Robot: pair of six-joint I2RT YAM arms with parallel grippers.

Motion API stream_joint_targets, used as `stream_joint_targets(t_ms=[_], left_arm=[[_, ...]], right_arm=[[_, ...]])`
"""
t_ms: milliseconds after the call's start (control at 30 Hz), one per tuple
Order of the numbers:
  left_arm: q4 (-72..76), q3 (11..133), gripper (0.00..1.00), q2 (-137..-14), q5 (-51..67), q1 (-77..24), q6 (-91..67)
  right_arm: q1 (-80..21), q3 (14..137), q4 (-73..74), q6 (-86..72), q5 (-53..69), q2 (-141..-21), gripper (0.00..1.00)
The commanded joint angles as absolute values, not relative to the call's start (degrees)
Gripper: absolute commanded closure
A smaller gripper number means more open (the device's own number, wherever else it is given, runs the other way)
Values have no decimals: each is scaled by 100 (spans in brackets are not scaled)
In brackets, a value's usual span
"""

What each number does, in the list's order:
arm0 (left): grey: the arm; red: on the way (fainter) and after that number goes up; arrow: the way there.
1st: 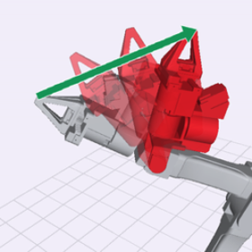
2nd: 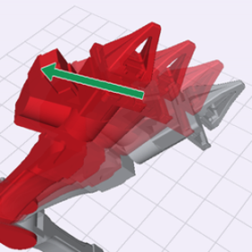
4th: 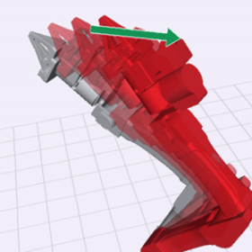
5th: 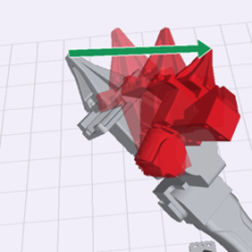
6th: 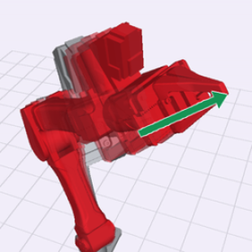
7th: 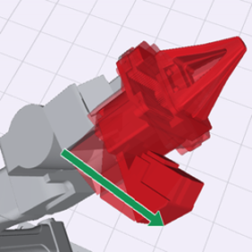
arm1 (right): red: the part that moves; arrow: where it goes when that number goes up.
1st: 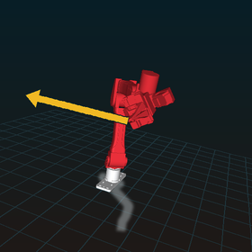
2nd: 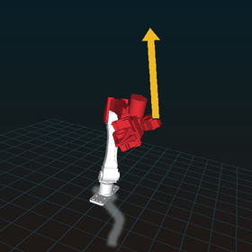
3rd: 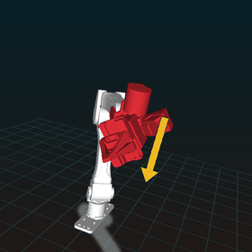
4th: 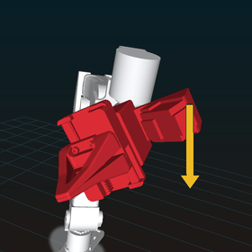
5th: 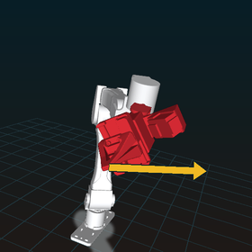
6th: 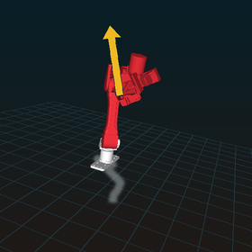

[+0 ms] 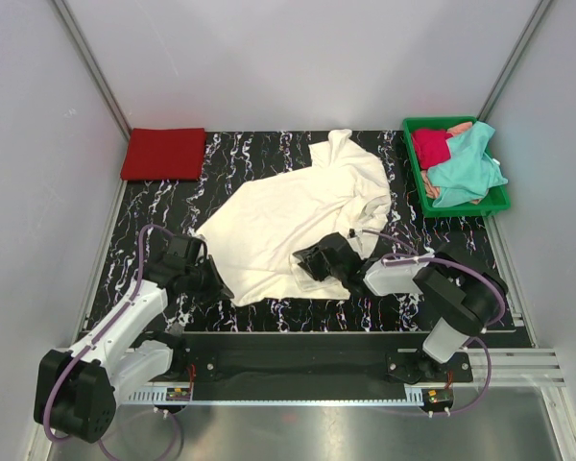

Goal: Fold and stack the t-shirts
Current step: Flatten the tshirt out

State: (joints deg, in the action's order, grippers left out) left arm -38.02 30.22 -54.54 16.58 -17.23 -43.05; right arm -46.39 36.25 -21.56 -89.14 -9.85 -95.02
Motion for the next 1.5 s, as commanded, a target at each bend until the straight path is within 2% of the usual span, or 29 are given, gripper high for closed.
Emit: stream_joint_targets(t_ms=[0,133,200,400,433,500,767,967,1033,1167,1333,1467], left_arm=[[-3779,3120,100,-5484,1854,-1749,-4236],[-3771,3120,100,-5493,1855,-1749,-4236],[-3779,3129,100,-5493,1846,-1749,-4236],[-3806,3138,100,-5511,1811,-1749,-4228],[-3806,3146,100,-5519,1811,-1749,-4228],[-3806,3155,100,-5528,1784,-1749,-4228],[-3779,3313,100,-5599,1688,-1749,-4236],[-3980,3734,100,-5651,1389,-1740,-4219],[-4095,4067,100,-5660,1169,-1740,-4201],[-4385,4692,100,-5686,783,-1723,-4219],[-4421,5631,100,-5993,299,-1495,-4228],[-4219,6607,100,-6520,360,-898,-4184]], right_arm=[[-4693,3568,-2347,-9596,-1423,-9562,57],[-4693,3463,-2311,-10071,-1503,-9598,62],[-4685,3463,-2399,-10134,-1520,-9615,71],[-4685,3586,-2075,-9914,-1222,-9344,87],[-4693,3595,-2005,-9818,-1196,-9273,93],[-4685,3656,-1610,-9660,-1012,-9011,99],[-4685,3876,242,-8456,-554,-7911,100],[-4527,4209,1841,-7349,-824,-6771,100],[-4063,4420,2152,-6789,-757,-6479,100],[-2674,4842,2767,-5978,208,-6047,100],[-1689,6113,2866,-4740,763,-6704,100],[-1284,7362,2312,-4421,1239,-7845,100]])
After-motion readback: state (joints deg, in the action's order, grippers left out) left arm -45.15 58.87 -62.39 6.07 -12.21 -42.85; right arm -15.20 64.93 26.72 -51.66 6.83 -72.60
